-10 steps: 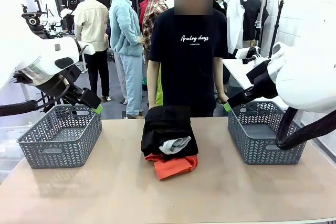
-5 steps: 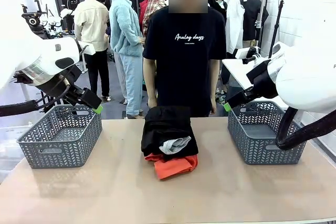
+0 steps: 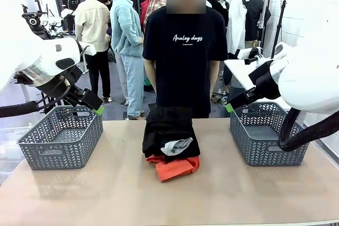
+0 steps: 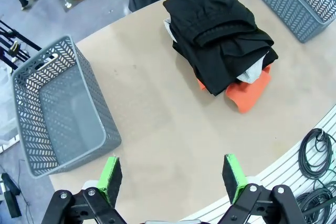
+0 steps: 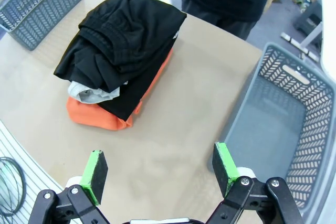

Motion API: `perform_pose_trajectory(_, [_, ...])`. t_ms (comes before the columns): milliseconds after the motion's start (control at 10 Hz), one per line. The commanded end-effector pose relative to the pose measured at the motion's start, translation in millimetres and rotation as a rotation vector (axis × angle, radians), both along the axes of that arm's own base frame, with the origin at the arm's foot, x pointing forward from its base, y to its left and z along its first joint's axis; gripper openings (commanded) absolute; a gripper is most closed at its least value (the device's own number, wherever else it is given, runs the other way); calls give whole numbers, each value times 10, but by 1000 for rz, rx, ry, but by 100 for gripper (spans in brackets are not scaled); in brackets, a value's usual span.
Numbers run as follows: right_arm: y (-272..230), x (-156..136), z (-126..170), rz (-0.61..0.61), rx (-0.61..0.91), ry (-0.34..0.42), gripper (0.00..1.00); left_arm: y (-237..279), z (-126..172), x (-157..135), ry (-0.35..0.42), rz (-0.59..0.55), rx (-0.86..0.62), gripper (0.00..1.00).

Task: Sort the tops and bottoms.
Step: Lift clothes from the center of the table with your left hand.

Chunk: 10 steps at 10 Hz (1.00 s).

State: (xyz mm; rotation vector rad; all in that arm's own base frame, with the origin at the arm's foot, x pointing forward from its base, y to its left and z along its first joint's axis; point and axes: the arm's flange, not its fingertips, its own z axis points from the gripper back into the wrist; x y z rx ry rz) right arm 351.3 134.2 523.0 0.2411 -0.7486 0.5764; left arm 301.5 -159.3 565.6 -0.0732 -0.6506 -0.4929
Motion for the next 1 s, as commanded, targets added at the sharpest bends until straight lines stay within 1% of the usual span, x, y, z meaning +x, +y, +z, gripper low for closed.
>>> perform_pose_trajectory(0, [0,15,-10,6,2,-9,100,0,0,0,0,0,0,100])
perform_pose_trajectory(100, [0,15,-10,6,2,-9,100,-113,0,243,42,-29,38,100])
perform_pose_trajectory(200, [0,15,-10,6,2,-9,100,-315,-54,549,45,-20,86,100])
perform_pose_trajectory(300, [0,15,-10,6,2,-9,100,-579,-125,900,71,-6,115,100])
perform_pose_trajectory(400, [0,15,-10,6,2,-9,100,-793,-221,1184,96,15,141,100])
perform_pose_trajectory(500, [0,15,-10,6,2,-9,100,-980,-326,1388,135,31,147,100])
perform_pose_trajectory(600, [0,15,-10,6,2,-9,100,-1118,-399,1549,144,89,140,100])
perform_pose_trajectory(700, [0,15,-10,6,2,-9,100,-1191,-406,1660,145,143,133,100])
perform_pose_trajectory(800, [0,15,-10,6,2,-9,100,-929,-511,1398,142,11,118,100])
perform_pose_trajectory(900, [0,15,-10,6,2,-9,100,-929,-511,1398,142,11,118,100])
